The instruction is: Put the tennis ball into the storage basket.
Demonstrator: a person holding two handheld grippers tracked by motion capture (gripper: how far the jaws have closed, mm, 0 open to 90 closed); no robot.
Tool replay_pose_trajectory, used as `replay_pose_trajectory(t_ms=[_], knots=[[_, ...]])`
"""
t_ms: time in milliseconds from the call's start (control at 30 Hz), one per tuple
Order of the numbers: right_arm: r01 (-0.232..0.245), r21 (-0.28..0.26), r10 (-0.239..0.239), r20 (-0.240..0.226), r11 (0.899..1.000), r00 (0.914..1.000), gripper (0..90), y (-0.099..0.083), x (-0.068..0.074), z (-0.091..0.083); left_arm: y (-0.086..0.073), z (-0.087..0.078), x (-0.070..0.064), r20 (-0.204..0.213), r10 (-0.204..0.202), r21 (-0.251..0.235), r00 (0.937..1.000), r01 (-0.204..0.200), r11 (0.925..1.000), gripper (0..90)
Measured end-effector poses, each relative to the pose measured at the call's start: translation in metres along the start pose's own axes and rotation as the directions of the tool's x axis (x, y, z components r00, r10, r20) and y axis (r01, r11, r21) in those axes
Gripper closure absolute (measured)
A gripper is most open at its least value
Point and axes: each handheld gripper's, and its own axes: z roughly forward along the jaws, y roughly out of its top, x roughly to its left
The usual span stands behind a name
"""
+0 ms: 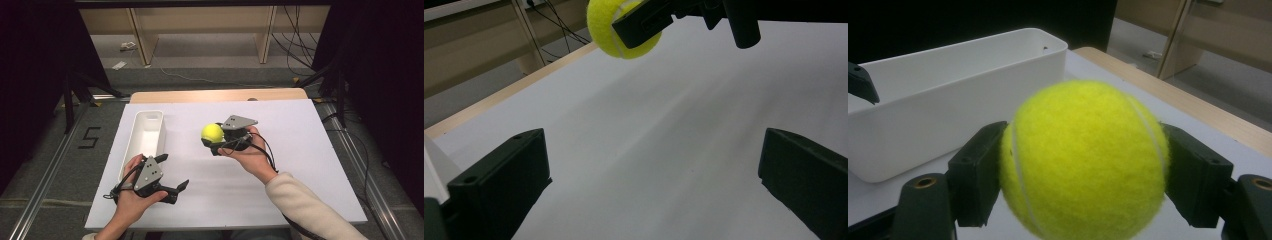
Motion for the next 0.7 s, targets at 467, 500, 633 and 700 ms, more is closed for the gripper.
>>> replay_pose_trajectory(t_ms=[467, 500, 633, 700], knots=[[0.005, -0.007, -0.005, -0.021, 1.0, 0.9998, 26.1, 0.0043, 0.0032, 0.001, 0.0, 0.0003, -0.0001, 0.001, -0.001, -0.001, 1.0, 0.001, 1.0, 0.0], [0.005, -0.009, -0.005, -0.021, 1.0, 0.9998, 26.1, 0.0047, 0.0034, 0.0011, -0.0001, 0.0004, -0.0001, 0.001, -0.001, -0.001, 1.0, 0.001, 1.0, 0.0], [0.004, -0.007, -0.004, -0.022, 1.0, 0.9998, 26.1, 0.0056, 0.0046, 0.0014, -0.0001, 0.0002, -0.0001, 0.002, 0.001, -0.001, 1.0, -0.001, 1.0, 0.0], [0.003, -0.008, -0.004, -0.023, 1.0, 0.9997, 26.1, 0.006, 0.0051, 0.0018, -0.0001, 0.0003, 0.0003, 0.003, 0.006, 0.0, 1.0, -0.006, 1.0, 0.0]])
